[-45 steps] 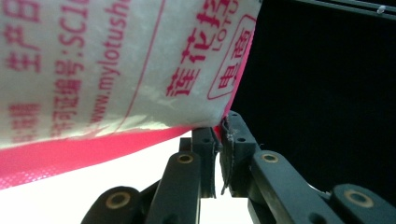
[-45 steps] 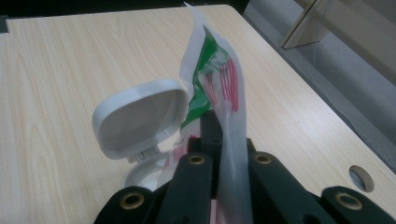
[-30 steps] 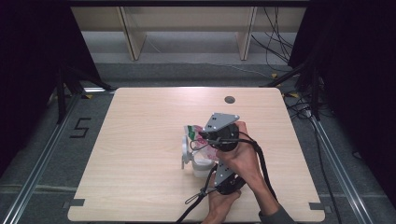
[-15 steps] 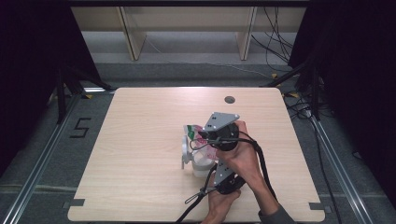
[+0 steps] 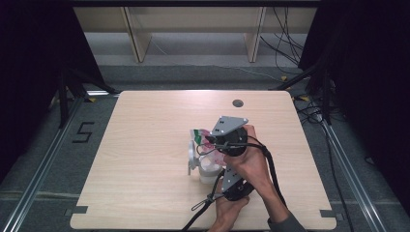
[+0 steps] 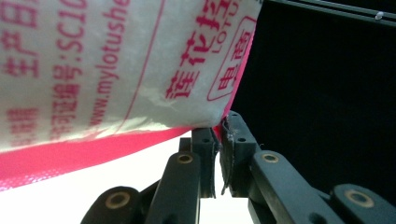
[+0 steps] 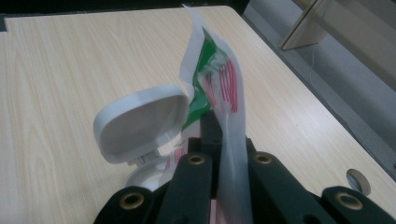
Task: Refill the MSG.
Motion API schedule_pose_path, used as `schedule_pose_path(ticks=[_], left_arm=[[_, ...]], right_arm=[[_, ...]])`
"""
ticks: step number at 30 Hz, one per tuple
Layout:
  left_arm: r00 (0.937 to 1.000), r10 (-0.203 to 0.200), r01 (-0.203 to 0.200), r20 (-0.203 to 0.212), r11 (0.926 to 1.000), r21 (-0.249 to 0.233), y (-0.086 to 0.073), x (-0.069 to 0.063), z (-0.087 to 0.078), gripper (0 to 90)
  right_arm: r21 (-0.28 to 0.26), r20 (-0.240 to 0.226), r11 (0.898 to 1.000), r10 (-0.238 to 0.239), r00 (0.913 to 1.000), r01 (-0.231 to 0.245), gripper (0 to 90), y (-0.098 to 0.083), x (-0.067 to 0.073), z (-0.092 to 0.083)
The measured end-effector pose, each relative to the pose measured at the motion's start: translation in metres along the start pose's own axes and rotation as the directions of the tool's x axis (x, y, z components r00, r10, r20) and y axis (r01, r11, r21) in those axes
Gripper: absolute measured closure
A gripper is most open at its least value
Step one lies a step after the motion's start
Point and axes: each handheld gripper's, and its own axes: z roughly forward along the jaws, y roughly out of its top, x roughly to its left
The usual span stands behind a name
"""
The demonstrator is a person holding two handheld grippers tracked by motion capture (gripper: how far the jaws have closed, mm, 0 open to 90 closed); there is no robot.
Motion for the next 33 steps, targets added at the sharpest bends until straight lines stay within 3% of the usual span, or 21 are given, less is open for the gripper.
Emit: schedule_pose_path(ticks=[5,7,13,14,15,17,18,22,24,26,33], left_arm=[[1.0,-0.003,0.003,-0.01,1.0,0.007,0.0005,-0.0003,-0.0007,83.9],[0.9998,-0.008,0.007,-0.016,0.9998,-0.019,-0.0002,-0.0001,0.0015,83.9],[0.9998,-0.009,0.008,-0.016,0.9997,-0.025,-0.0002,0.0002,0.0024,83.9],[0.9938,-0.107,0.11,0.03,0.9882,-0.107,-0.0004,-0.0075,0.0077,83.9],[0.9919,-0.122,0.125,0.034,0.9855,-0.114,-0.0001,-0.0086,0.0083,83.9],[0.9921,-0.121,0.124,0.034,0.9858,-0.114,-0.0002,-0.0085,0.0082,83.9],[0.9933,-0.113,0.114,0.024,0.9902,-0.08,0.0007,-0.0085,0.0051,83.9],[0.9933,-0.113,0.115,0.024,0.9901,-0.08,0.0008,-0.0085,0.0052,83.9],[0.9919,-0.122,0.125,0.035,0.9854,-0.116,-0.0002,-0.0086,0.0084,83.9],[0.9927,-0.116,0.119,0.032,0.989,-0.088,0.0005,-0.0086,0.0058,83.9],[0.9927,-0.117,0.119,0.028,0.9884,-0.093,0.0005,-0.0088,0.0065,83.9]], right_arm=[[0.004,-0.001,1.0,0.002,1.0,-0.002,90.0,0.0004,0.0008,0.0],[0.005,0.0,1.0,-0.006,1.0,0.006,90.0,0.0009,0.0011,0.0002],[0.003,0.003,1.0,-0.008,1.0,0.008,90.0,0.0011,0.0011,0.0001],[0.006,0.001,1.0,-0.003,1.0,0.003,90.0,0.0011,0.0015,0.0],[0.005,-0.003,1.0,-0.007,1.0,0.007,90.0,0.0011,0.0014,0.0001],[0.005,-0.002,1.0,-0.006,1.0,0.006,90.0,0.0011,0.0016,0.0001],[0.005,-0.003,1.0,-0.007,1.0,0.007,90.0,0.0011,0.0016,0.0001],[0.005,-0.003,1.0,-0.007,1.0,0.007,90.0,0.0011,0.0015,0.0002],[0.004,-0.004,1.0,-0.007,1.0,0.007,90.0,0.0011,0.0014,0.0001],[0.0,0.001,1.0,-0.009,1.0,0.009,90.0,0.0009,0.0008,-0.0001],[-0.001,-0.003,1.0,-0.003,1.0,0.003,90.0,0.0009,0.001,-0.0008]])
